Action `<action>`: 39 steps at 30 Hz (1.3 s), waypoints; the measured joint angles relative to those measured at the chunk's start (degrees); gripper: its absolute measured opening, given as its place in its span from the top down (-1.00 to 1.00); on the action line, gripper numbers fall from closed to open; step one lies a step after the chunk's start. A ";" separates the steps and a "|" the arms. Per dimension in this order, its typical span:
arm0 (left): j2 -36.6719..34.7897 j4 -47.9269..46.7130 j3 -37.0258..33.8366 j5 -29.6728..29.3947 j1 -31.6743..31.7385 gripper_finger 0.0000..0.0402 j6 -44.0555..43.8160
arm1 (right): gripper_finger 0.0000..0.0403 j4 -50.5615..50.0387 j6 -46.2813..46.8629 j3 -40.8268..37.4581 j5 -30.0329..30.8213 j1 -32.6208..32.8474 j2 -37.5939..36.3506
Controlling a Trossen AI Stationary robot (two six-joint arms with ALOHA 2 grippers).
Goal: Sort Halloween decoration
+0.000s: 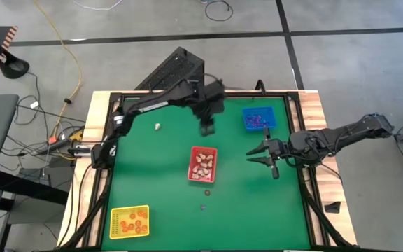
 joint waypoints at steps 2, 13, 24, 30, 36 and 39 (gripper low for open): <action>-2.04 -7.33 -1.18 0.94 -2.63 0.29 0.54 | 0.41 0.63 -0.01 0.00 -0.02 0.65 0.01; -16.06 -7.54 -29.75 -7.12 -12.54 0.29 0.51 | 0.41 0.83 5.39 0.00 -0.08 1.81 0.09; -31.26 15.98 -66.08 -10.20 3.27 0.29 -14.07 | 0.41 0.86 6.91 0.00 -0.08 1.60 0.13; -29.73 18.13 -68.13 -10.89 12.92 0.29 -15.08 | 0.41 0.97 6.45 0.00 1.01 -0.01 0.13; -29.72 20.08 -68.13 -7.87 20.70 0.29 -21.80 | 0.41 0.81 6.43 0.00 1.04 -1.57 0.11; -29.73 20.28 -68.92 -4.14 22.81 0.29 -23.53 | 0.41 0.41 6.43 0.00 1.06 -1.79 0.12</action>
